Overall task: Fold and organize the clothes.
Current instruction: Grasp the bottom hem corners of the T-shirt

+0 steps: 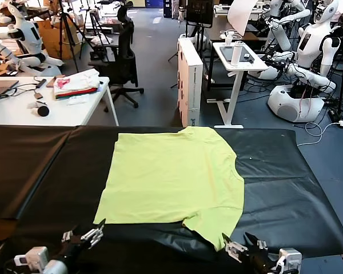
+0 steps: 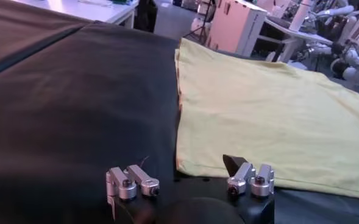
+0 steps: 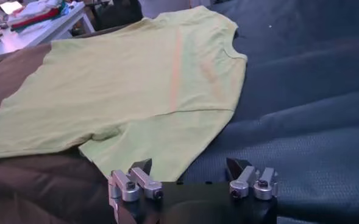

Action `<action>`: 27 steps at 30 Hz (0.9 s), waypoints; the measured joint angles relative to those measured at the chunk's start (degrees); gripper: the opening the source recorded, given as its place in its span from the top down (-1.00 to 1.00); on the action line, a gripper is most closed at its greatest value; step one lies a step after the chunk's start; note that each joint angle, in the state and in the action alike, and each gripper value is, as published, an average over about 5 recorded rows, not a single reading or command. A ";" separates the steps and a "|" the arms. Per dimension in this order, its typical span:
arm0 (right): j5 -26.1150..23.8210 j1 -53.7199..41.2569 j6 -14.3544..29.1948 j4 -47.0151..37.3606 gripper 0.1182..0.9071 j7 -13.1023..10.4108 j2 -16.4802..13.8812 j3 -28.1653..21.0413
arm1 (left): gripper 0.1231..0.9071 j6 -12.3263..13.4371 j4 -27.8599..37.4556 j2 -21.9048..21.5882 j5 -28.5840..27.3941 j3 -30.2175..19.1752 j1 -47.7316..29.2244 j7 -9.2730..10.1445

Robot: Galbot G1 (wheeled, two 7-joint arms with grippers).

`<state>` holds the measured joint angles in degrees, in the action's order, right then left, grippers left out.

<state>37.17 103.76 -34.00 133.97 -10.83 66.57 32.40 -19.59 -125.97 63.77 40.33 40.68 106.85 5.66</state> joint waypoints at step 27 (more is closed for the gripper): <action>-2.38 -0.29 0.87 -1.15 0.95 -0.04 0.83 -2.25 | 0.79 1.89 1.54 1.59 -1.91 -2.12 -0.37 0.23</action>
<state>34.79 103.47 -33.13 132.82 -10.87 67.39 30.14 -17.70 -124.43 65.37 38.42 38.56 106.48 5.89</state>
